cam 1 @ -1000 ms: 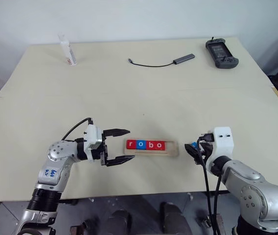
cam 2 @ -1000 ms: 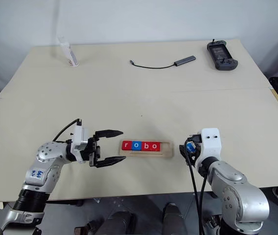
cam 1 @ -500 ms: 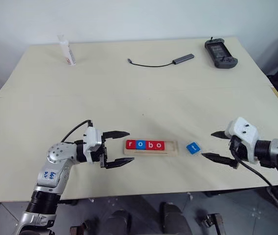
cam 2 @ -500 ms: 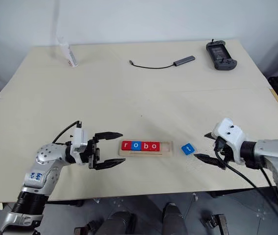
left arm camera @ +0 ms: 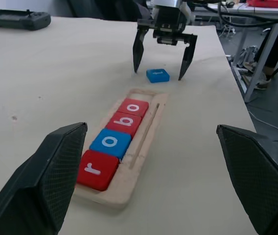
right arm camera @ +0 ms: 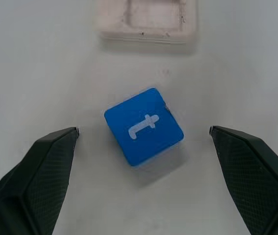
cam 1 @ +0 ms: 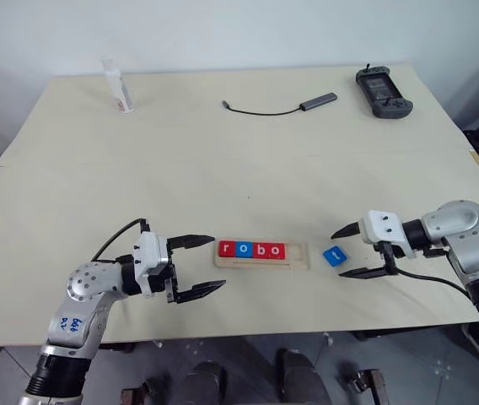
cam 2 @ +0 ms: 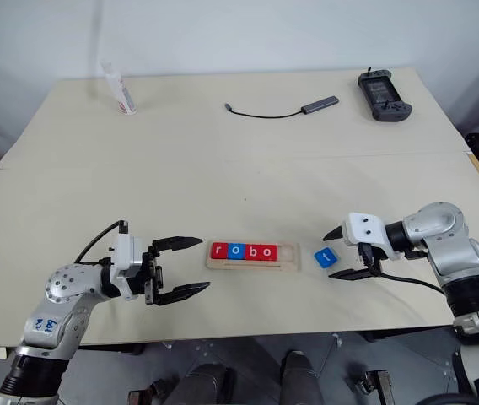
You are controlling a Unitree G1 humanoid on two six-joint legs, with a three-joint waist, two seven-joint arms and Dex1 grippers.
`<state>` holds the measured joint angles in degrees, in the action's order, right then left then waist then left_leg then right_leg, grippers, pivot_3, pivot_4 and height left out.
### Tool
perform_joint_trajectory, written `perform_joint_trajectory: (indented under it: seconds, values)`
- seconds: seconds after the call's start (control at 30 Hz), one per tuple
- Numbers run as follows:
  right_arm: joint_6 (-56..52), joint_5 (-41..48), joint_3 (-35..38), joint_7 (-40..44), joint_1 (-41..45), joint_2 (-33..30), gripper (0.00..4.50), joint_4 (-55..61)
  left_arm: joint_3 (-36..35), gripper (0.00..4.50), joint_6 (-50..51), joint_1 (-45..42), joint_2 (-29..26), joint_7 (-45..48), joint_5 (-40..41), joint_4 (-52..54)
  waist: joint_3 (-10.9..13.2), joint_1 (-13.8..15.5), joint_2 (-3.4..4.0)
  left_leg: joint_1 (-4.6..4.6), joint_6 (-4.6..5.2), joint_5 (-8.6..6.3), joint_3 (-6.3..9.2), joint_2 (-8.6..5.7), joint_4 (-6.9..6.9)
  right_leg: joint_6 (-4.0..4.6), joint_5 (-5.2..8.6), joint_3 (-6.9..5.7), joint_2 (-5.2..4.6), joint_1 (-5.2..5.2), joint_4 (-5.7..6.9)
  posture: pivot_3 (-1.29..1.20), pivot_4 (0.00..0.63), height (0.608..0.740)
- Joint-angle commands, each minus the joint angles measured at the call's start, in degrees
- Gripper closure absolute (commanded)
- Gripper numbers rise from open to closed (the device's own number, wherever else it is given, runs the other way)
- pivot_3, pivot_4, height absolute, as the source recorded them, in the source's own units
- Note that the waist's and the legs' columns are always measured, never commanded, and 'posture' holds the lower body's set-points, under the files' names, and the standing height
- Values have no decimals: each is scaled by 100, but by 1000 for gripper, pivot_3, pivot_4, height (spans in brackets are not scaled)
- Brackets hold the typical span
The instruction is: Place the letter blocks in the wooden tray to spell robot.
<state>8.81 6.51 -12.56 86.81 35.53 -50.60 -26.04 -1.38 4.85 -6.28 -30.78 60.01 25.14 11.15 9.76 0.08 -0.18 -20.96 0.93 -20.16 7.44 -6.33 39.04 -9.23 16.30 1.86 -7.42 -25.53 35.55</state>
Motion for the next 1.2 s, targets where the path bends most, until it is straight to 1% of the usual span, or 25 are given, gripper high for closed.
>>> perform_joint_trajectory:
  seconds: [0.03, 0.13, 0.3, 0.4, 0.53, 0.63, 0.7, 0.8, 0.93, 1.2]
  values:
    - [79, -118, -155, 483, 142, -8, 601, -275, -125, 0, 5, 37, -77, -88, 94, 301, 0, -3, 0, 1, 0, 0, 1, 1, 0, 0, 0, -1, 1, 1, 0, 0, 150, 740]
    - [0, -45, -294, 551, 223, -72, 1540, -322, -127, 0, -2, 39, -92, -125, 96, 309, 0, -6, 0, 2, 0, 0, 0, 1, 2, 3, -2, 0, 0, 2, 1, 0, 150, 740]
    - [-156, 96, -183, 417, 219, -111, 3015, -13, -103, 0, -28, 5, -63, -192, 72, 277, -1, -12, 0, 4, -1, 0, -1, 2, 2, 3, -2, 1, 2, 2, 3, 0, 150, 740]
    - [-783, 386, 16, 306, 135, -205, 3030, 609, -81, 0, -60, -13, -37, -218, 58, 232, 0, -7, 1, 2, -2, -1, -1, 2, 2, 3, -2, 0, 2, 0, 3, 0, 150, 740]
    - [-2073, 823, 248, 86, -5, -348, 3030, 1680, -51, 0, -98, -51, 8, -240, 31, 150, 1, 7, 3, -5, -2, -1, 1, 2, 2, 4, -2, 0, 1, -7, 2, 0, 150, 740]
    - [-2851, 1013, 283, -194, -7, -250, 3030, 2337, -27, 0, -131, -88, 45, -250, 6, 72, 1, 18, 3, -6, -2, -1, 1, 3, 2, 4, -2, 0, 1, -6, 1, 0, 150, 740]
    - [-3119, 956, 192, -390, 48, -106, 3030, 2517, -10, 0, -147, -125, 72, -260, -11, 33, 1, 25, 3, -6, -2, -1, 1, 2, 2, 4, -2, -1, 0, -6, 1, 0, 150, 740]
    - [-3268, 805, 60, -577, 100, 64, 3030, 2565, 0, 0, -166, -159, 93, -277, -26, 4, 1, 34, 2, -7, -2, -1, 1, 2, 2, 3, -2, 0, 0, -6, 0, 0, 150, 740]
    - [-2847, 369, -203, -751, 98, 241, 3030, 2305, -58, 0, -169, -119, 63, -326, -23, 47, 1, 56, 2, -8, -1, -1, 1, -1, 2, 3, -2, -1, -1, -7, 1, 0, 150, 740]
    - [-2746, 170, -269, -887, 99, 481, 3030, 2017, -103, 0, -169, -30, 30, -383, -18, 113, 1, 71, 2, -8, -1, -2, 1, 0, 2, 3, -2, -1, 0, -7, 0, 0, 150, 740]
